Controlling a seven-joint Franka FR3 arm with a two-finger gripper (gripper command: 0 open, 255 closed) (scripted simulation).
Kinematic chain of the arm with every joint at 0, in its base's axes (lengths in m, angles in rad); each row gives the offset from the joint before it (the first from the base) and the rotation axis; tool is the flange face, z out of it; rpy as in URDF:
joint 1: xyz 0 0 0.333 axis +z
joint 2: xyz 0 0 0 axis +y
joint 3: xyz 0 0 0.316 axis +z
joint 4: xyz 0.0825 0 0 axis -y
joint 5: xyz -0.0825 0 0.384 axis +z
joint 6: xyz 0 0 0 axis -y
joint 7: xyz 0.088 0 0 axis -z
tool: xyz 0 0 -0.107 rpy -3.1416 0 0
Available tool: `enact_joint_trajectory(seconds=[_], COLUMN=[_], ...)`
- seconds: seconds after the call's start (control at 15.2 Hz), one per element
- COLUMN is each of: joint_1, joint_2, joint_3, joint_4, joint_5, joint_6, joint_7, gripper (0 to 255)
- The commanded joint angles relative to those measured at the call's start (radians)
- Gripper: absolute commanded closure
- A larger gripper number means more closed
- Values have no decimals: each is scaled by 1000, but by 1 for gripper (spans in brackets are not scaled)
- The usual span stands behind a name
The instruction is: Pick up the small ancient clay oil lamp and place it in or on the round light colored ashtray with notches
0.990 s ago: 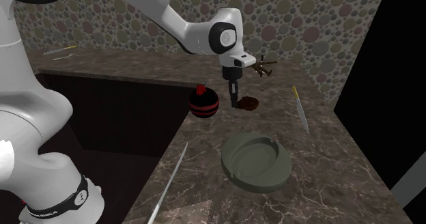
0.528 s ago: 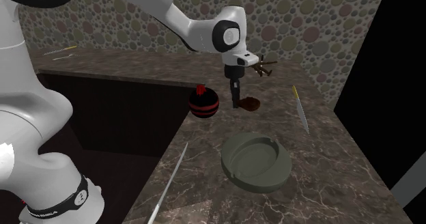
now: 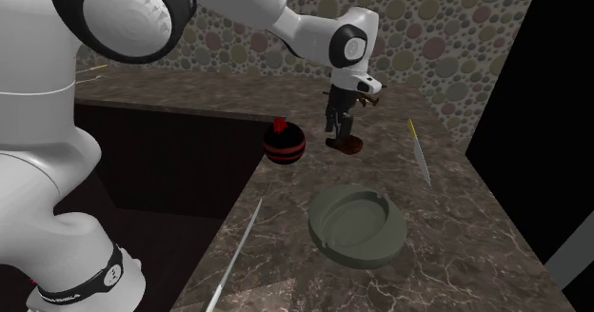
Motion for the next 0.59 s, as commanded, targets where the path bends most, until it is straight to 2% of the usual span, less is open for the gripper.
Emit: enact_joint_trajectory(seconds=[0.0, 0.53], joint_1=[4, 4], joint_2=[13, 18], joint_3=[-4, -6], joint_4=[-10, -25], joint_5=[-7, -11], joint_6=[20, 38], joint_7=[4, 7], gripper=[0, 0])
